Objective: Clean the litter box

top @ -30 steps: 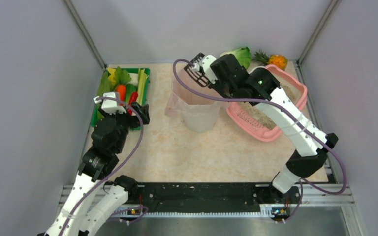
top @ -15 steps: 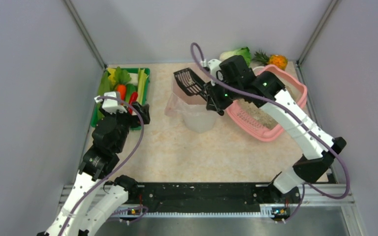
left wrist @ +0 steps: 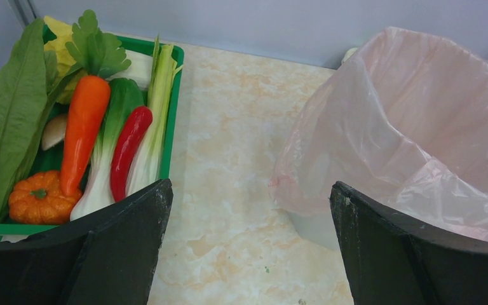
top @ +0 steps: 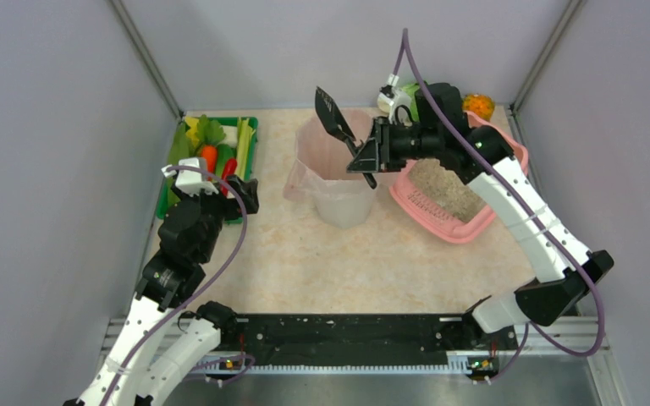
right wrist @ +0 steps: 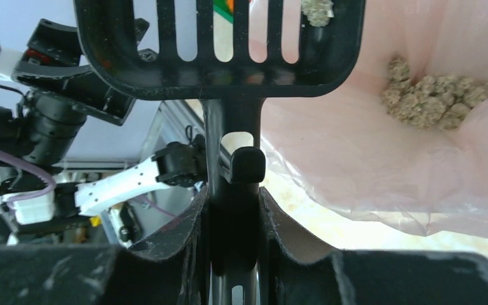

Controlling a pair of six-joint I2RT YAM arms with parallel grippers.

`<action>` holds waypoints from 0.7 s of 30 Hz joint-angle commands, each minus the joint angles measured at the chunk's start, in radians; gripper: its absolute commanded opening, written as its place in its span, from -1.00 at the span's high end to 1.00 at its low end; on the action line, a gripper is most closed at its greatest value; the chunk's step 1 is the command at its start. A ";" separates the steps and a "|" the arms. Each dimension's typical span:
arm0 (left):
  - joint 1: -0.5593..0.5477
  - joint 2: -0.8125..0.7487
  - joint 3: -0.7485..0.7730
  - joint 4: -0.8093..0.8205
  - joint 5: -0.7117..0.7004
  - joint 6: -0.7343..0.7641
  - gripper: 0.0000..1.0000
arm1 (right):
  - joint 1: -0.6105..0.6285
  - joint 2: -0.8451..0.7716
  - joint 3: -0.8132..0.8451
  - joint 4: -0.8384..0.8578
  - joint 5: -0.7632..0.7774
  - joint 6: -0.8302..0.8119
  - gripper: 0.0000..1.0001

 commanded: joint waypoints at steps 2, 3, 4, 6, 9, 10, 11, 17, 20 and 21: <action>-0.002 -0.004 0.029 0.041 0.005 -0.009 -0.98 | -0.048 -0.051 -0.041 0.097 -0.131 0.122 1.00; -0.002 -0.005 0.028 0.040 0.004 -0.009 -0.98 | -0.051 -0.054 -0.044 0.096 -0.133 0.118 1.00; -0.002 -0.005 0.027 0.039 0.003 -0.009 -0.98 | -0.052 -0.055 -0.041 0.084 -0.132 0.100 1.00; -0.002 -0.006 0.026 0.043 0.005 -0.009 -0.98 | -0.052 -0.046 -0.018 0.023 -0.095 0.035 1.00; -0.002 -0.003 0.026 0.046 0.006 -0.009 -0.98 | -0.050 -0.006 0.076 -0.141 -0.002 -0.093 1.00; -0.002 -0.003 0.028 0.048 0.007 -0.009 -0.98 | -0.046 0.012 0.120 -0.195 0.030 -0.133 1.00; -0.002 -0.003 0.027 0.049 0.007 -0.009 -0.98 | -0.038 0.032 0.167 -0.247 0.062 -0.174 1.00; -0.002 0.002 0.027 0.057 0.006 -0.008 -0.98 | 0.062 0.203 0.509 -0.602 0.330 -0.439 1.00; -0.002 -0.001 0.030 0.057 0.000 -0.007 -0.98 | 0.109 0.209 0.517 -0.626 0.474 -0.529 1.00; -0.002 -0.004 0.030 0.057 -0.003 -0.006 -0.98 | 0.118 0.204 0.511 -0.627 0.515 -0.543 1.00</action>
